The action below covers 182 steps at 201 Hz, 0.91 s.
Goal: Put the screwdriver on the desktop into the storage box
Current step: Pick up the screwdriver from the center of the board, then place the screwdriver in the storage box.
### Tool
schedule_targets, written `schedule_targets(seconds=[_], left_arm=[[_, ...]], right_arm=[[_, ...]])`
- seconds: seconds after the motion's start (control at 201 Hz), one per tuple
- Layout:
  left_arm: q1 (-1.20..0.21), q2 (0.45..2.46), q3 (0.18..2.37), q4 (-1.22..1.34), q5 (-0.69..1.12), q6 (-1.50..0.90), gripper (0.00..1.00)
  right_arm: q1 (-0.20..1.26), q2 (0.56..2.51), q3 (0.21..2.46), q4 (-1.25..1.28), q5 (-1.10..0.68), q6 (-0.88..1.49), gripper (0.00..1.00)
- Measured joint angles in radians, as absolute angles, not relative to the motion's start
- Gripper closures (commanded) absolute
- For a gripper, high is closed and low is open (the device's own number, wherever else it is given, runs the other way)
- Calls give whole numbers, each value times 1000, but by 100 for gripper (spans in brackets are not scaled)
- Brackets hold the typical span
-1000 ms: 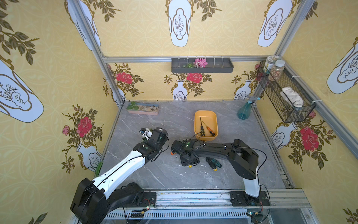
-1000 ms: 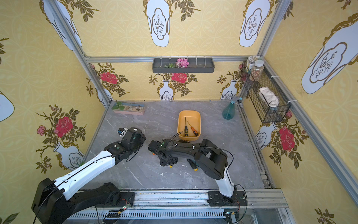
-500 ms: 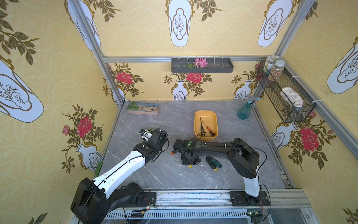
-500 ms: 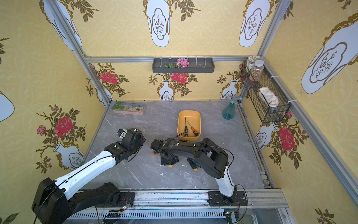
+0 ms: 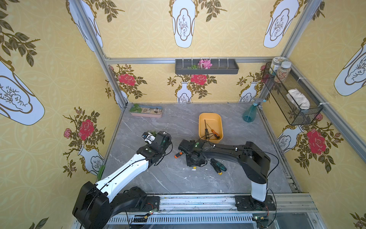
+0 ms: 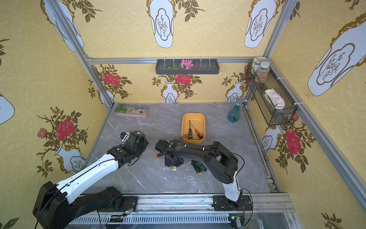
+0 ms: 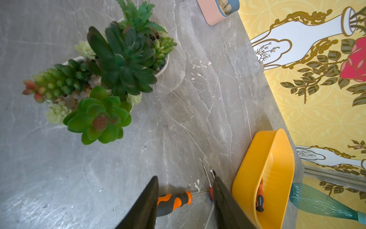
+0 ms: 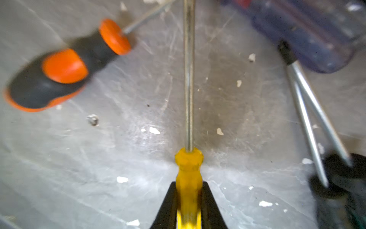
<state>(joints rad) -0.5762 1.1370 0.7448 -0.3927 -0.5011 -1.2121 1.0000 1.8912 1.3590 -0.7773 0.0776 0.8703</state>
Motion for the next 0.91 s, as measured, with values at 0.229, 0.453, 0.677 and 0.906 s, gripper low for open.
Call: schedule_targets(seconds=[0.229,0.453,0.677,0.906], left_arm=[[-576,1142,744,-373,-495,-1160,53],[-576,1198,757,-320,-430,-1013,52],[-576,1261,775,-287,-342,-893,51],[-574,1299,783,-286,-276,-820,49]], right_arm=[[881,1764,1420,-840,108,849,92],[627,1781,1527,-860,102,719,91],[491,1966,1666,-843,12,617,90],[455,2137,1771,-819,-63,556,85]])
